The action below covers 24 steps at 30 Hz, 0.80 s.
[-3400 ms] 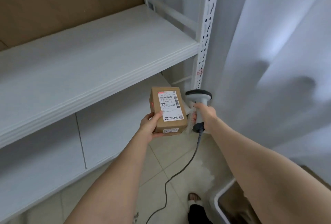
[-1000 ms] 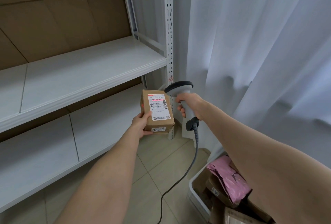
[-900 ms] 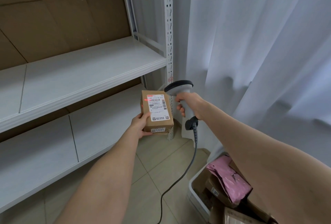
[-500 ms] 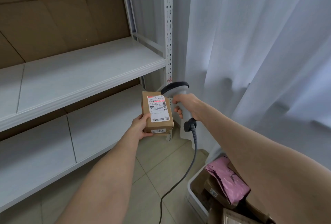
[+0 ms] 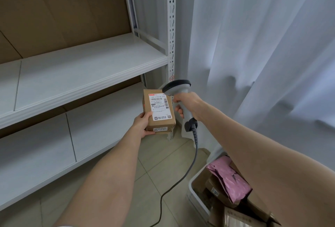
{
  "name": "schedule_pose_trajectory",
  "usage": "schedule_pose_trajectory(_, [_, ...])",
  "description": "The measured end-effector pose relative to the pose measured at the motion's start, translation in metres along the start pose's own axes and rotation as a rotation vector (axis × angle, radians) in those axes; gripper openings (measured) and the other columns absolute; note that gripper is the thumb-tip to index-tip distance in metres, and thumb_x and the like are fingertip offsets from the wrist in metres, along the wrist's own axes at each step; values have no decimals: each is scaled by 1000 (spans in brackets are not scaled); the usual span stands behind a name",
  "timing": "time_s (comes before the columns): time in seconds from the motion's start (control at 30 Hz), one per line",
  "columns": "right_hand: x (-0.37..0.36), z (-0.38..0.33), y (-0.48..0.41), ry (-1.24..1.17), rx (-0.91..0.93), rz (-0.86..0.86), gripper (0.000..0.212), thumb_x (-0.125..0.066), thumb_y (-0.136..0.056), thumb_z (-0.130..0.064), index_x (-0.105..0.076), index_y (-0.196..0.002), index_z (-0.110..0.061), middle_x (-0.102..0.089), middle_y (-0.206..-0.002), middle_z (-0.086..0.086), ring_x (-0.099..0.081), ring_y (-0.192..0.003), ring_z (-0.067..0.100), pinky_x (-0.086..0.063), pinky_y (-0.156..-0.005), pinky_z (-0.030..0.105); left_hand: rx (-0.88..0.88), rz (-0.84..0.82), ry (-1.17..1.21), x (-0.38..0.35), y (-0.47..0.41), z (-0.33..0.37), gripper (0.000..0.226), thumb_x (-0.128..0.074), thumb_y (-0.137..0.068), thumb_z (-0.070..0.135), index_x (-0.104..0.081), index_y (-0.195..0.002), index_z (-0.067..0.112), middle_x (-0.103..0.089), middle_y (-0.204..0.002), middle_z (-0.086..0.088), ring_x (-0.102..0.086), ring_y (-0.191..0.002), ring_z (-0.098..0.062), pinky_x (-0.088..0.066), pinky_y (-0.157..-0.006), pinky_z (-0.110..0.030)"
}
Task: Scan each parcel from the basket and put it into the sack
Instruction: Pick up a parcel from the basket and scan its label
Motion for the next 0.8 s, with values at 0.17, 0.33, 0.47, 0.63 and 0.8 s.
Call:
schedule_pose_trajectory(0.17, [-2,7,-7,-74,-14,9,11,-59,-93,-17,-55,-92,-6,-58,-66,10,-48,-47,14,-47,-48,23,10,11,26,3,3,-2,41,-56,-94,30,-45,-133,21,-57,-107,-5,-54,-98,-27,-50,-92,-53])
schedule_pose_trajectory(0.33, [-13,26,-22,-165,-64,53,14,-64,-90,-14,-55,-93,-4,-59,-64,11,-52,-48,18,-52,-61,30,44,55,64,23,16,-11,40,-62,-91,31,-49,-126,18,-60,-93,-4,-58,-81,-23,-53,-81,-47])
schedule_pose_trajectory(0.47, [-35,41,-32,-151,-58,26,14,-63,-89,-6,-52,-80,-5,-58,-69,11,-54,-58,19,-52,-61,33,61,140,105,55,31,-19,43,-66,-87,33,-51,-124,15,-62,-91,-6,-59,-79,-24,-55,-76,-43])
schedule_pose_trajectory(0.63, [-91,53,-34,-4,-39,-69,34,-64,-89,-10,-51,-120,-5,-55,-90,12,-57,-88,29,-54,-86,42,50,262,145,106,58,-29,47,-67,-85,31,-51,-125,12,-63,-92,-8,-61,-79,-24,-57,-68,-40])
schedule_pose_trajectory(0.8, [-162,70,-21,117,-30,-221,34,-62,-91,-12,-48,-122,-7,-51,-99,11,-49,-95,28,-46,-87,38,44,390,203,169,93,-52,48,-70,-83,27,-53,-124,8,-65,-97,-9,-64,-84,-25,-58,-74,-46])
Point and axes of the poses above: each hand's wrist, its own y-axis away from the middle knuckle, its own x-axis out of the back of the hand, z = x × y, the point moved 10 cm from there along -y, towards the middle knuckle
